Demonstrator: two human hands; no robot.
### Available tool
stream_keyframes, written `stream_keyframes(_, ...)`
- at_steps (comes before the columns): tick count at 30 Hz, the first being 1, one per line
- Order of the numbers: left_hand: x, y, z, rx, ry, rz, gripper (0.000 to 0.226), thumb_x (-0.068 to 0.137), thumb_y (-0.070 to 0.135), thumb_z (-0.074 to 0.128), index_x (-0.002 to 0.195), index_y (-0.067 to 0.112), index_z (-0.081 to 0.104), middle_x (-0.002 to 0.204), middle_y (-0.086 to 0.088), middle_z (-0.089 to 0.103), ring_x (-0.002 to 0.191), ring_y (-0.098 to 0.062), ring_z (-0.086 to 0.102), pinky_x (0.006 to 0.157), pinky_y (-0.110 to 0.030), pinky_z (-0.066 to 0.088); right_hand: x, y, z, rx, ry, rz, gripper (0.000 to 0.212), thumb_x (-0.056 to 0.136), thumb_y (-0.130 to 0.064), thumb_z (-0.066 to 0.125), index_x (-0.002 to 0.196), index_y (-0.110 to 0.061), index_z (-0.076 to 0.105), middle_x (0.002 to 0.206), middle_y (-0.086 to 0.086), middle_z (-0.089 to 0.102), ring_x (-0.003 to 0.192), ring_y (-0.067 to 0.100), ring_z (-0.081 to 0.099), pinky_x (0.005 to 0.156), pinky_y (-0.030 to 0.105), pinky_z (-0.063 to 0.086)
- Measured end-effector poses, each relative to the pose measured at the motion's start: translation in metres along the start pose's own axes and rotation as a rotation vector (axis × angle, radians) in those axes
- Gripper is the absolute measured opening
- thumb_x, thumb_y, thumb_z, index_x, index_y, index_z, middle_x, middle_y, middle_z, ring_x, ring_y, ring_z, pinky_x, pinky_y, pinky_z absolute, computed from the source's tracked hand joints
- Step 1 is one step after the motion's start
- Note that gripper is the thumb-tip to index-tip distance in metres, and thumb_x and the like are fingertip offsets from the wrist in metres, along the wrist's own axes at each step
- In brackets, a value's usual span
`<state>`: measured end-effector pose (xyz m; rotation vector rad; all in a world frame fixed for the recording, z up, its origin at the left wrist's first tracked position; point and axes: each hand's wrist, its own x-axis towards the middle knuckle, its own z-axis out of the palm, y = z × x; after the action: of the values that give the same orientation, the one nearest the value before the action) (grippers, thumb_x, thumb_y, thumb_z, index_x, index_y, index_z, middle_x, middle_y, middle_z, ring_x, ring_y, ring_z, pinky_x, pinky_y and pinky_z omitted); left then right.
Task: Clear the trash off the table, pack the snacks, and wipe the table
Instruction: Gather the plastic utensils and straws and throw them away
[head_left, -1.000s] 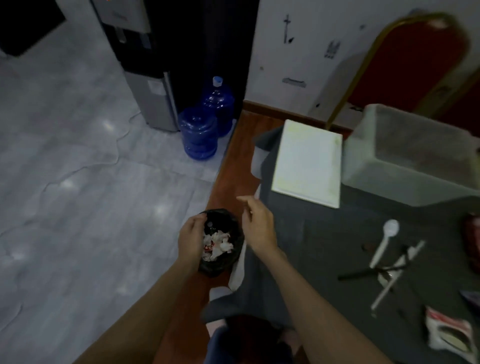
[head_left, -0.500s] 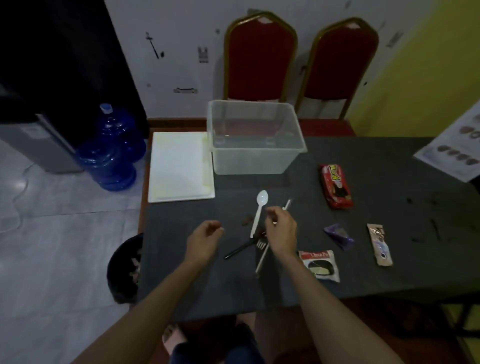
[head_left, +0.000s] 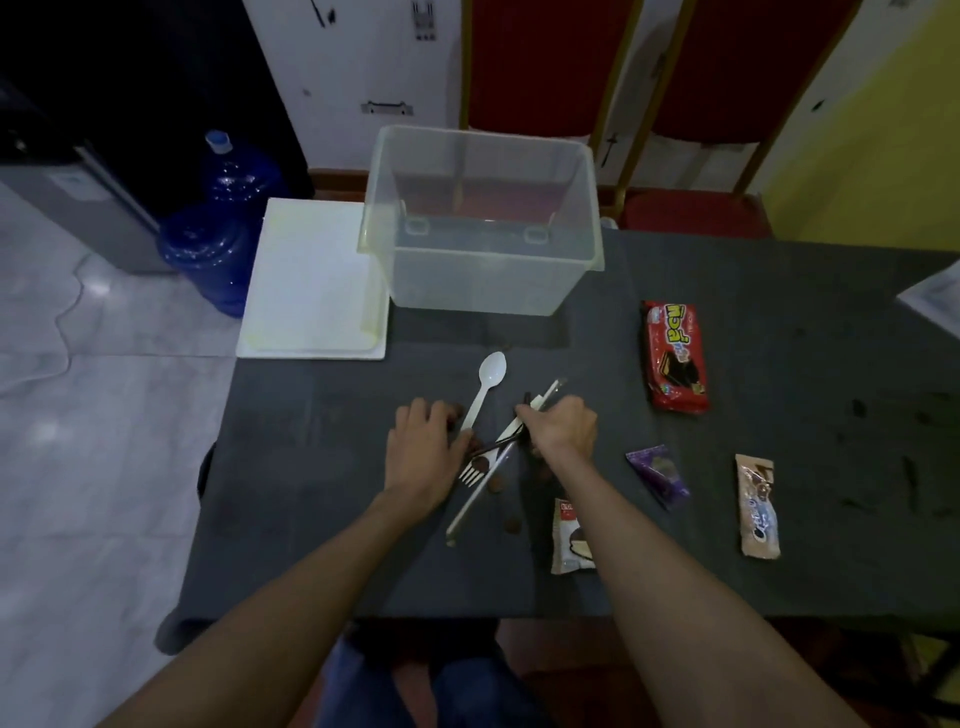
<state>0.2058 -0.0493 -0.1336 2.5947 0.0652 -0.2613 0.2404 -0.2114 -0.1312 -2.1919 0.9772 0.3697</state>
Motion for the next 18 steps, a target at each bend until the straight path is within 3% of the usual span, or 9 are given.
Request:
stream_keyframes(4,0.021,0.014,0.008,0.119,-0.049,-0.026,0.031,0.087,0.042,0.058,0.101,0.015,0.058,0.112,-0.008,0.048,0.109,-0.028,0.042,0.084,-0.039,0.040,0.001,-0.002,-0.003,0.078,-0.045,0.030,0.024,0.075,-0.029,0.076,0.070,-0.012,0.060,0.081,0.010,0.070,0.048,0.018,0.066,0.039,0.023,0.050)
stream_keyframes(7,0.026,0.018,0.012,0.111,-0.066,-0.063,0.028,0.087,0.038,0.061,0.101,0.014,0.059,0.114,-0.008,0.047,0.111,-0.027,0.042,0.086,-0.039,0.041,0.000,-0.001,-0.007,0.060,-0.037,0.039,0.025,0.075,-0.031,0.075,0.077,-0.009,0.063,0.078,0.008,0.069,0.047,0.015,0.062,0.041,0.022,0.046)
stream_keyframes(12,0.020,0.011,0.007,-0.087,-0.053,-0.126,0.015,0.086,0.032,0.063,0.087,0.017,0.063,0.106,-0.006,0.051,0.107,-0.026,0.044,0.087,-0.042,0.045,-0.001,0.006,-0.015,0.138,-0.091,0.043,0.023,0.076,-0.031,0.071,0.077,-0.008,0.068,0.072,0.008,0.073,0.048,0.016,0.068,0.061,0.032,0.061)
stream_keyframes(15,0.012,0.003,-0.003,-0.199,-0.011,-0.131,0.014,0.085,0.034,0.064,0.080,0.022,0.061,0.092,0.000,0.060,0.094,-0.022,0.053,0.074,-0.036,0.047,-0.002,0.010,-0.025,0.196,-0.094,-0.046,0.014,0.078,-0.025,0.068,0.077,-0.012,0.064,0.065,0.003,0.072,0.052,0.014,0.070,0.071,0.038,0.061)
stream_keyframes(18,0.004,-0.003,-0.016,-0.321,0.027,-0.152,0.013,0.083,0.035,0.065,0.079,0.024,0.061,0.077,0.008,0.064,0.077,-0.012,0.059,0.062,-0.028,0.042,-0.008,0.007,-0.041,0.255,-0.061,-0.211,0.011,0.083,-0.021,0.069,0.084,-0.013,0.061,0.068,0.001,0.071,0.053,0.010,0.069,0.069,0.034,0.060)
